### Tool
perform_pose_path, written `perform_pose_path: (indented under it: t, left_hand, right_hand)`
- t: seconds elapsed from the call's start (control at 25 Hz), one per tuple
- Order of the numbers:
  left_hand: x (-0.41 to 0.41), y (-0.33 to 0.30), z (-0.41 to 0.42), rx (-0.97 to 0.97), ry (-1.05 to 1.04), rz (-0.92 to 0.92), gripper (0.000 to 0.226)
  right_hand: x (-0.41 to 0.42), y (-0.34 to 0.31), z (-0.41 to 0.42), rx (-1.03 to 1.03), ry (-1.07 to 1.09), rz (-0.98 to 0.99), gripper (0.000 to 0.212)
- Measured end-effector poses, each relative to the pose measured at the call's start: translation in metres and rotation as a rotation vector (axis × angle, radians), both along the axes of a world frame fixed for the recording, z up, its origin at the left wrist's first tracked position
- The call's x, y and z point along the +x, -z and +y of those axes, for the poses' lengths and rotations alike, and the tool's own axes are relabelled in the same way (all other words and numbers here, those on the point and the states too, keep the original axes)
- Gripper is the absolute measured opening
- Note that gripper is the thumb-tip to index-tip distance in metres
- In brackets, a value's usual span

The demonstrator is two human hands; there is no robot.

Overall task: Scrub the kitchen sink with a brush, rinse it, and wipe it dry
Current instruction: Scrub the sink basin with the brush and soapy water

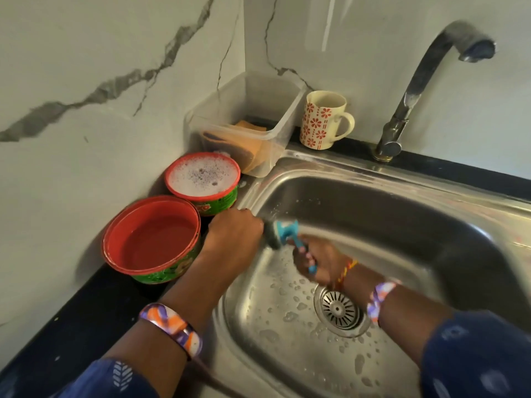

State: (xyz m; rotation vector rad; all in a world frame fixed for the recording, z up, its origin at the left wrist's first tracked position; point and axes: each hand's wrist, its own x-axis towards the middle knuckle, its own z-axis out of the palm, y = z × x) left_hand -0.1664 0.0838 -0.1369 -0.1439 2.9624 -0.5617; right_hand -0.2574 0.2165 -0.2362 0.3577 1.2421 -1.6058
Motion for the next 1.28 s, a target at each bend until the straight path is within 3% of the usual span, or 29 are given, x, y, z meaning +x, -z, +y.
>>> perform_pose_path:
  t: [0.08,0.12,0.28,0.36,0.48,0.56,0.68,0.76,0.84,0.92,1.08,1.16,1.24,1.28]
  left_hand:
    - [-0.001,0.001,0.0,-0.006,-0.004,0.014,0.028]
    - [-0.001,0.001,0.0,-0.011,-0.002,0.012,0.027]
    - [-0.001,0.0,-0.002,-0.032,-0.018,0.024,0.025]
    - [-0.001,-0.001,-0.003,-0.034,-0.028,0.03,0.027]
    - [0.0,0.0,-0.008,-0.01,-0.072,0.015,0.03]
    - [0.002,0.003,-0.012,0.024,-0.086,0.019,0.031]
    - [0.003,0.006,-0.016,0.052,-0.1,0.016,0.031]
    - [0.0,0.006,-0.016,0.053,-0.108,0.017,0.033]
    - [-0.002,0.006,-0.015,0.056,-0.115,0.019,0.033]
    - [-0.004,0.006,-0.014,0.045,-0.107,0.009,0.031]
    - [-0.005,0.007,-0.014,0.038,-0.103,0.008,0.031]
    - [-0.006,0.006,-0.014,0.045,-0.117,0.004,0.031]
    - [-0.006,0.005,-0.014,0.039,-0.111,0.009,0.03]
    - [-0.005,0.005,-0.013,0.034,-0.104,0.011,0.03]
  right_hand:
    - [0.049,0.005,0.017,0.099,-0.308,-0.039,0.029]
    - [0.069,0.008,0.026,0.167,-0.496,0.074,0.025]
    - [0.058,0.004,0.017,0.433,-1.084,1.262,0.029]
    - [0.022,-0.006,-0.006,0.606,-1.19,1.443,0.035]
    - [-0.026,-0.008,-0.019,0.942,-1.119,1.55,0.035]
    - [-0.042,0.001,-0.012,1.08,-0.872,1.439,0.034]
    - [-0.015,0.017,-0.002,0.75,-0.517,1.051,0.034]
    - [0.028,0.01,0.006,0.553,-0.573,0.697,0.034]
    - [0.067,0.004,0.021,0.458,-0.834,0.443,0.029]
    - [0.072,0.011,0.04,0.48,-0.907,0.431,0.028]
    - [0.081,0.001,0.02,0.341,-0.756,0.24,0.028]
    - [0.031,0.016,0.006,0.368,-0.6,0.294,0.035]
    - [-0.097,0.122,0.036,0.382,-0.316,0.258,0.038]
    - [-0.141,0.152,0.043,0.314,-0.247,0.112,0.051]
